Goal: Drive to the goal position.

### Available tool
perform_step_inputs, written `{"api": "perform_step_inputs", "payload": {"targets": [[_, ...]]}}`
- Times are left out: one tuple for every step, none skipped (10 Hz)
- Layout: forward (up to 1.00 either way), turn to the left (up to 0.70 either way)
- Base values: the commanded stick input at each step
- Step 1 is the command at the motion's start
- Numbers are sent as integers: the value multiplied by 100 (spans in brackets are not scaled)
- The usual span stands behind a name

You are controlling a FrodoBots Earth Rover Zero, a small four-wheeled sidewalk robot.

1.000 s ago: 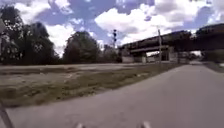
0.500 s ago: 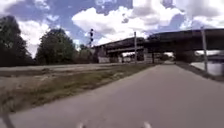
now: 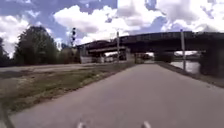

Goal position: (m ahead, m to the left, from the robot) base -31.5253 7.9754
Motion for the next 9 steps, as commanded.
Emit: {"api": "perform_step_inputs", "payload": {"targets": [[0, 0], [0, 0], [0, 0], [0, 0], [0, 0], [0, 30], [0, 45], [0, 45], [0, 45]]}}
